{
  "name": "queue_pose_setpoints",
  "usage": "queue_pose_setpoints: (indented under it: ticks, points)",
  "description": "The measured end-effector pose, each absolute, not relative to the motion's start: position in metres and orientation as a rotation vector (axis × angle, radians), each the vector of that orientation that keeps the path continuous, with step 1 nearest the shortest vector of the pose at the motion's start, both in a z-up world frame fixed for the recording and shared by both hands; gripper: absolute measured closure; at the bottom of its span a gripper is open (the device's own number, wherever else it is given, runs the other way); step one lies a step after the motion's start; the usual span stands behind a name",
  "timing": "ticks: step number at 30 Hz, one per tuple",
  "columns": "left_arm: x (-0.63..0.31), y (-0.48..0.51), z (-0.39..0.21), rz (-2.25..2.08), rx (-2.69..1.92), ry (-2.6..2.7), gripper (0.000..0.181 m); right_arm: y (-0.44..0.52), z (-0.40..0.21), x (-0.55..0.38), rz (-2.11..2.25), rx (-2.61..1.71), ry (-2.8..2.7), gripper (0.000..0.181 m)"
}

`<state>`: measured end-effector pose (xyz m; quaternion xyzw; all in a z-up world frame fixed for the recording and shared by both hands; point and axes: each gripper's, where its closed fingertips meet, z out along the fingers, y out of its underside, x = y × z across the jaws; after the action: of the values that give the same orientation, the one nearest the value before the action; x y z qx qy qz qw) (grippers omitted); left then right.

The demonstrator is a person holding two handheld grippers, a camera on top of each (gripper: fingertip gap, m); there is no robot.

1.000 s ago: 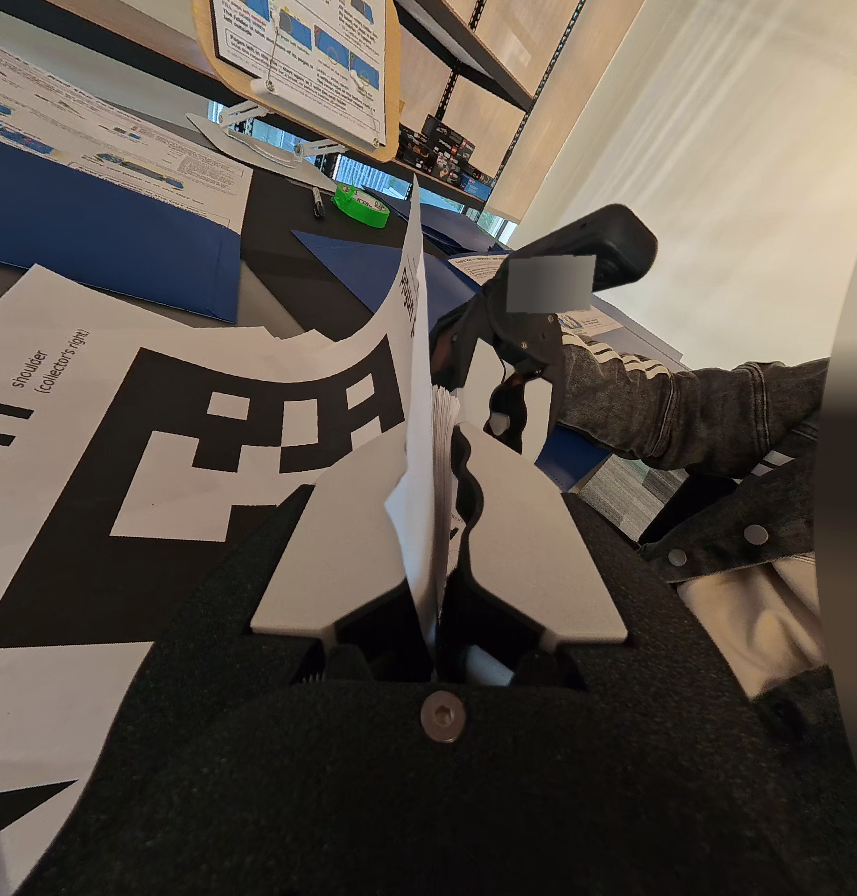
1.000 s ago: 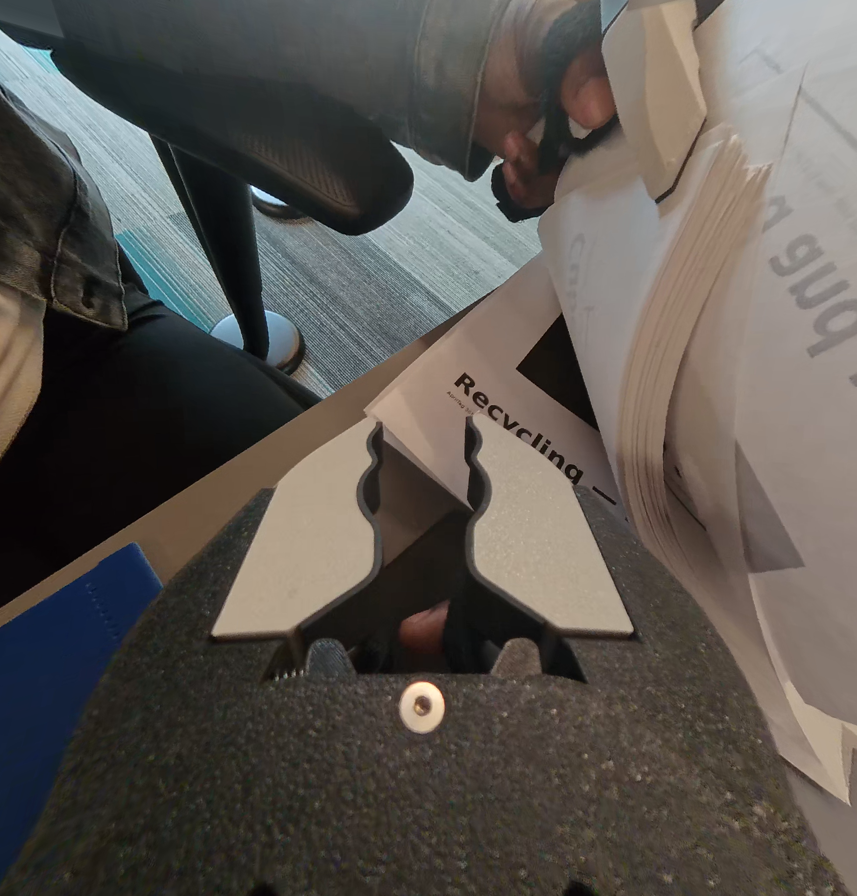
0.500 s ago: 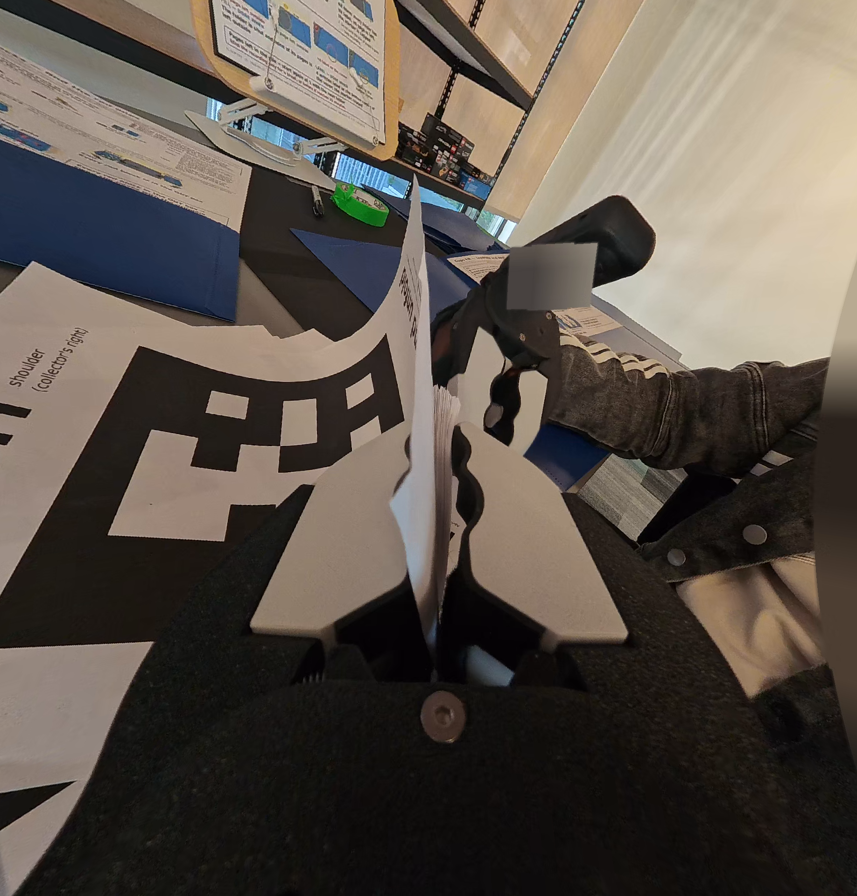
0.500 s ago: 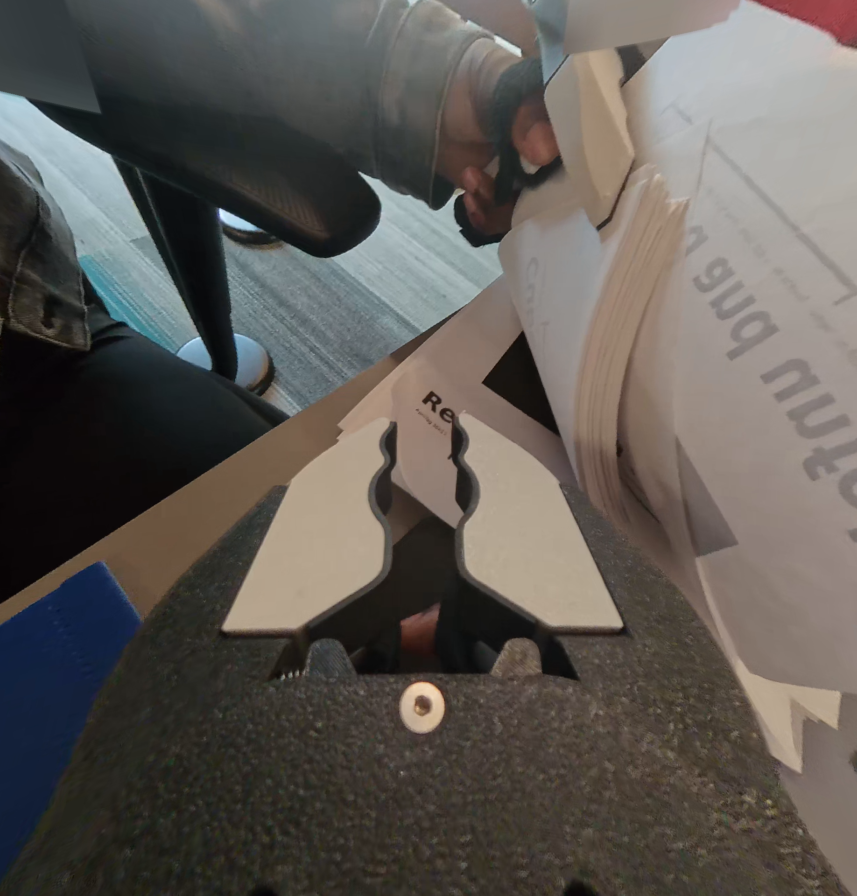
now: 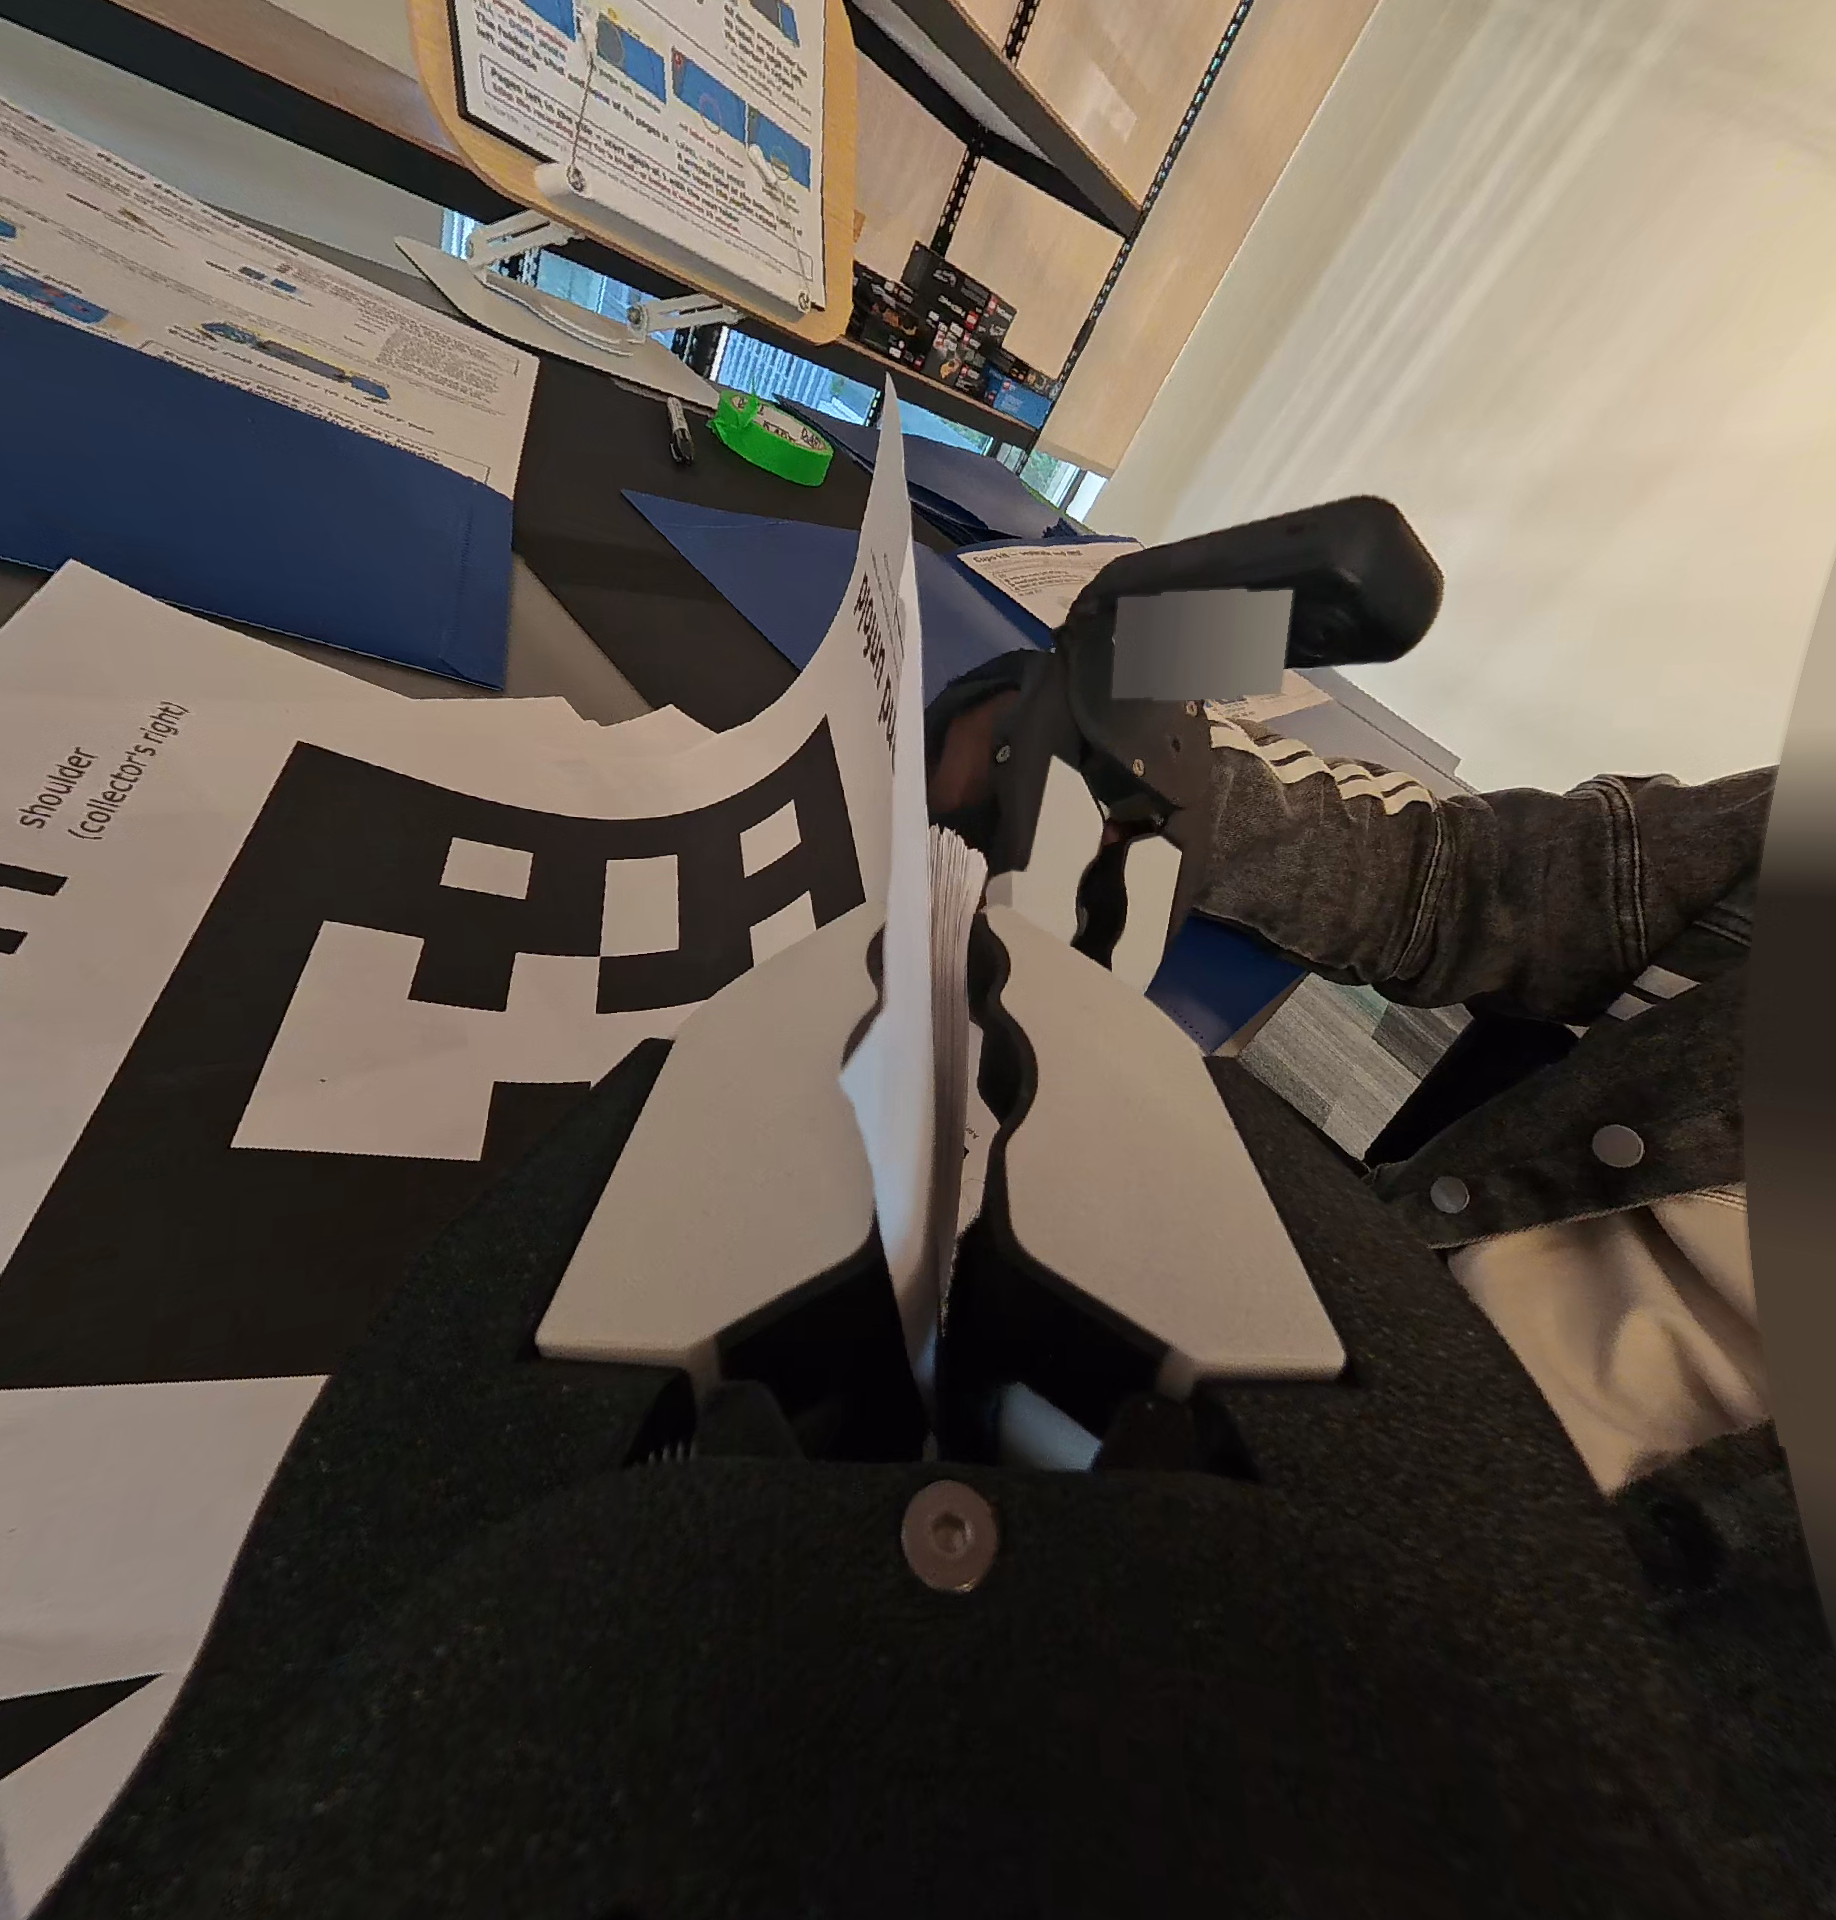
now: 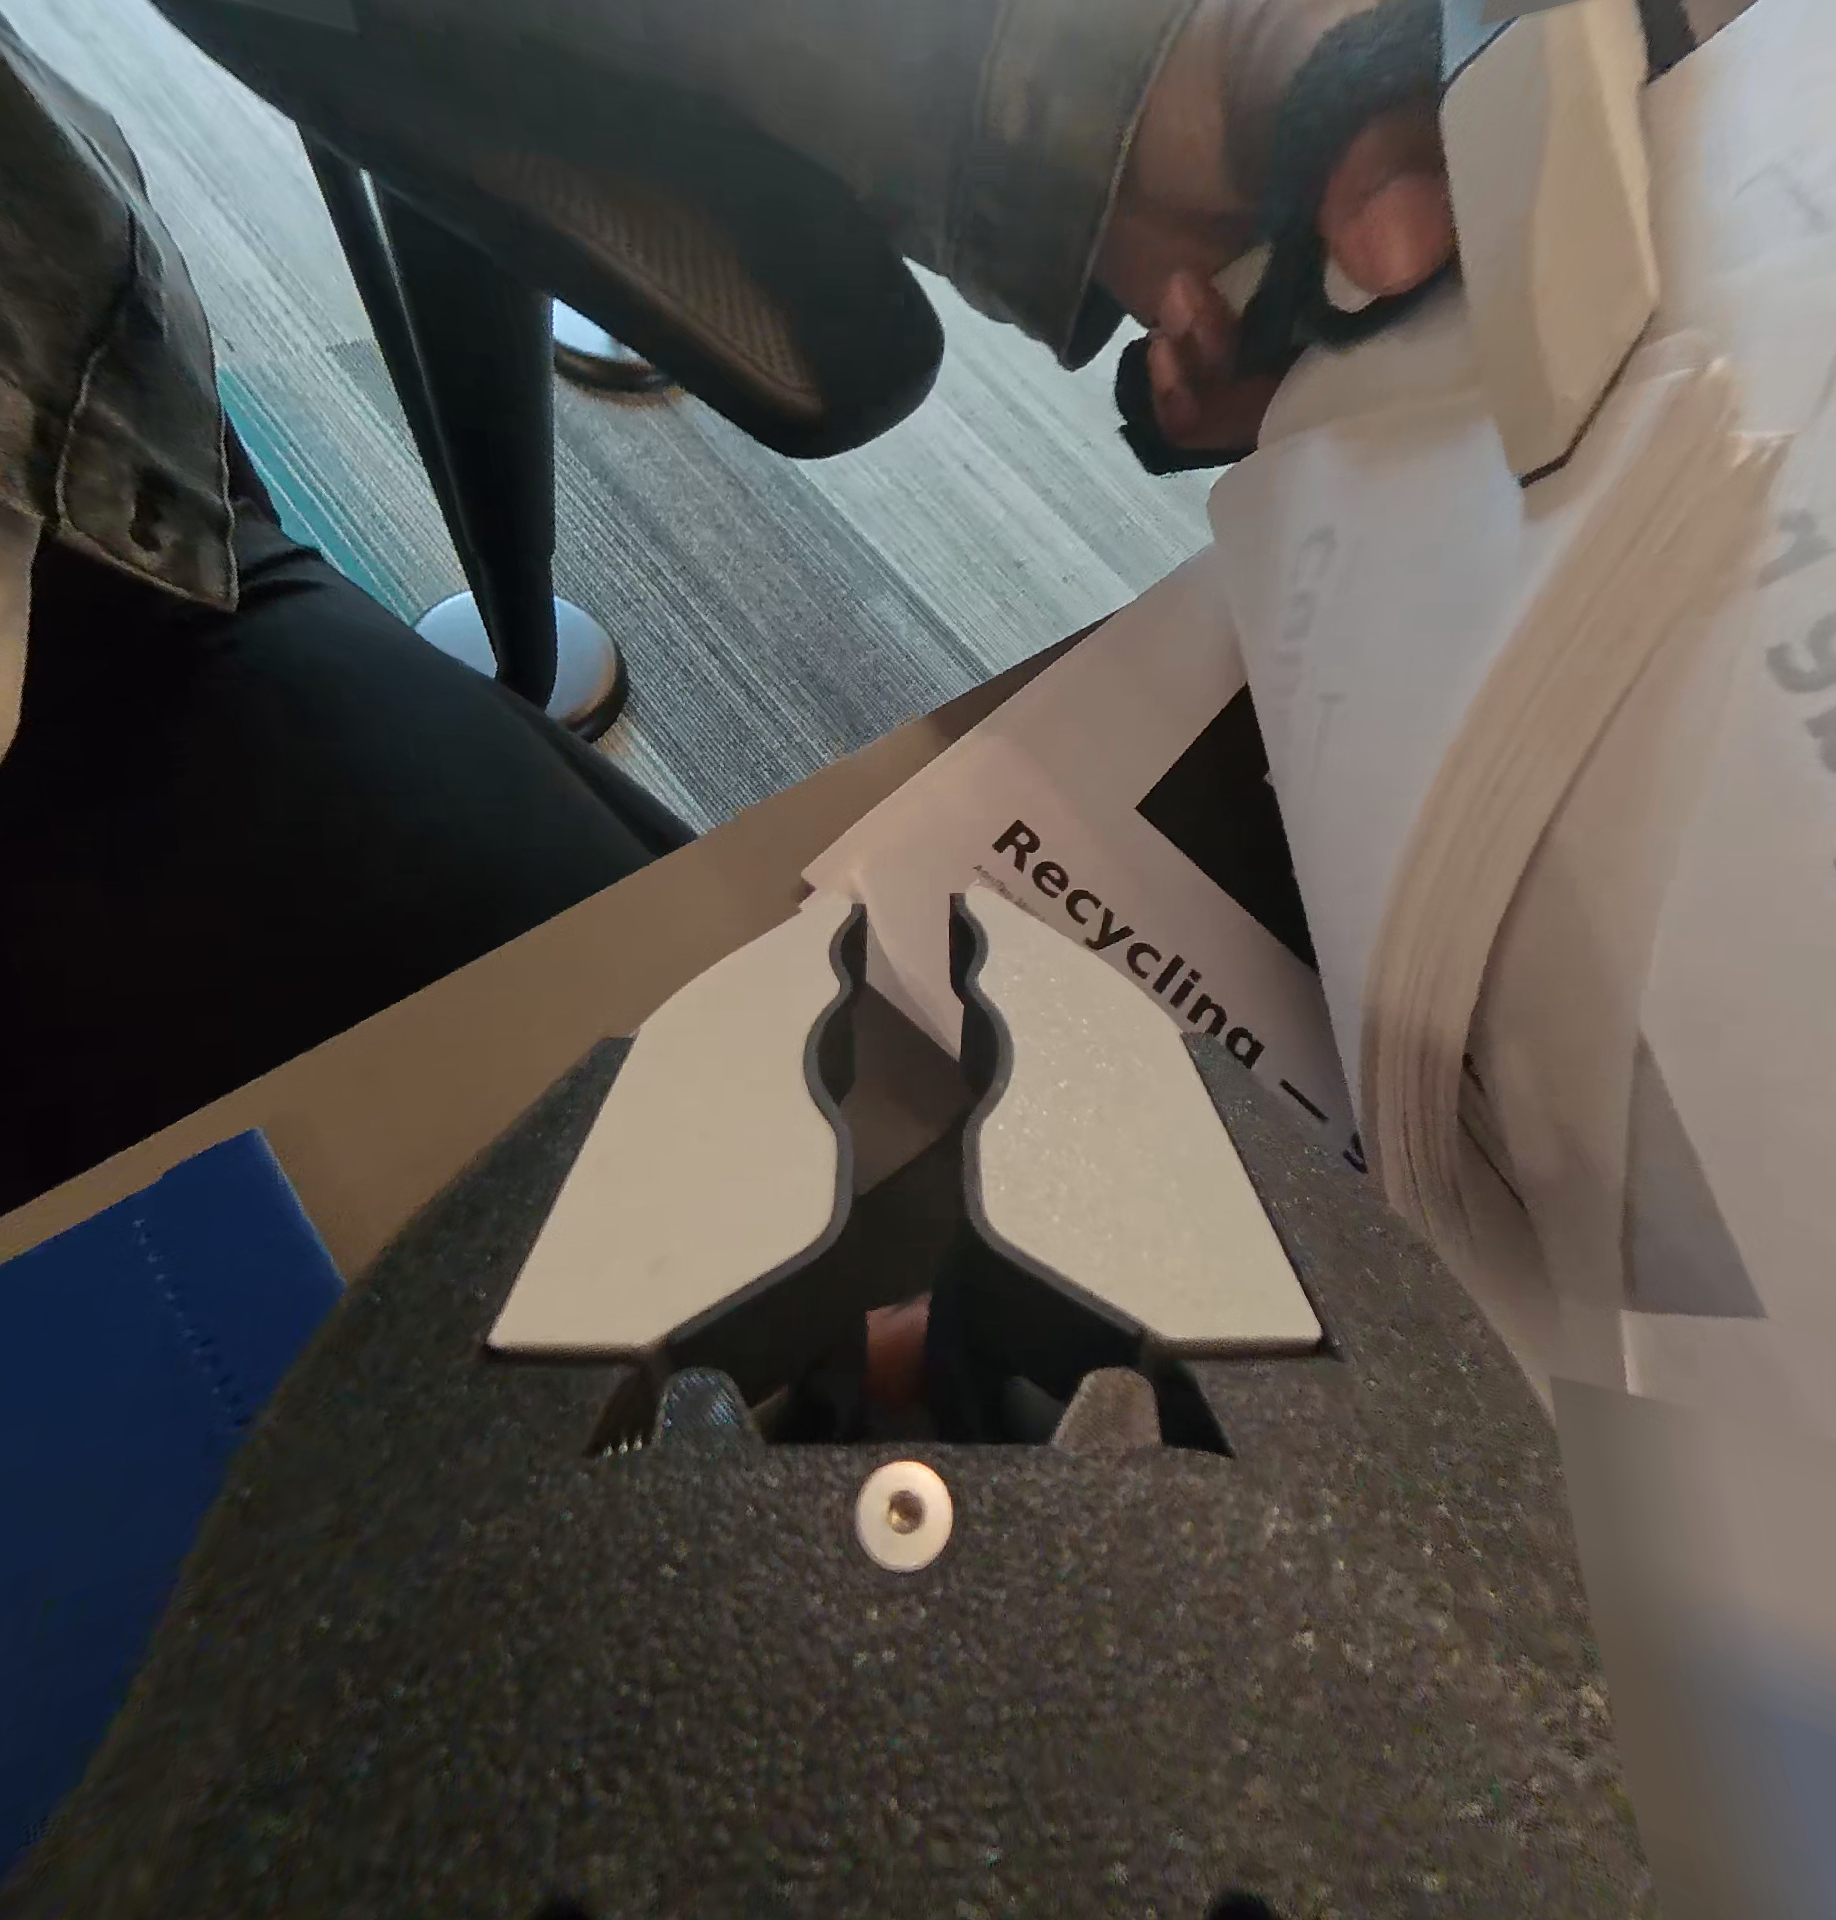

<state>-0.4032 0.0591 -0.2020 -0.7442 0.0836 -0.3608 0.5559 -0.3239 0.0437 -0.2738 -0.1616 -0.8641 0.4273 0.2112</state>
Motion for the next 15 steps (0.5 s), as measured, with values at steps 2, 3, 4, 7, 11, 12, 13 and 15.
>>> queue_pose_setpoints:
  ticks: [2,3,4,7,11,12,13,15]
  points:
    - [-0.403,0.059,-0.202,-0.851,-1.757,0.198,0.167,0.042,-0.277,-0.321,1.171,-0.432,-2.428,0.166]
    - [-0.403,0.059,-0.202,-0.851,-1.757,0.198,0.167,0.042,-0.278,-0.321,1.158,-0.424,-2.435,0.166]
    - [-0.403,0.059,-0.202,-0.851,-1.757,0.198,0.167,0.042,-0.28,-0.321,1.14,-0.415,-2.44,0.167]
    - [-0.403,0.059,-0.202,-0.855,-1.756,0.197,0.167,0.04,-0.279,-0.323,1.124,-0.386,-2.418,0.175]
    - [-0.403,0.059,-0.202,-0.855,-1.756,0.198,0.167,0.044,-0.255,-0.332,1.197,-0.417,-2.274,0.181]
    - [-0.403,0.059,-0.202,-0.855,-1.756,0.197,0.167,0.047,-0.247,-0.335,1.217,-0.43,-2.217,0.181]
    - [-0.403,0.059,-0.202,-0.855,-1.755,0.197,0.167,0.049,-0.237,-0.339,1.235,-0.437,-2.156,0.181]
    - [-0.403,0.06,-0.202,-0.856,-1.755,0.196,0.167,0.053,-0.22,-0.344,1.244,-0.432,-2.047,0.181]
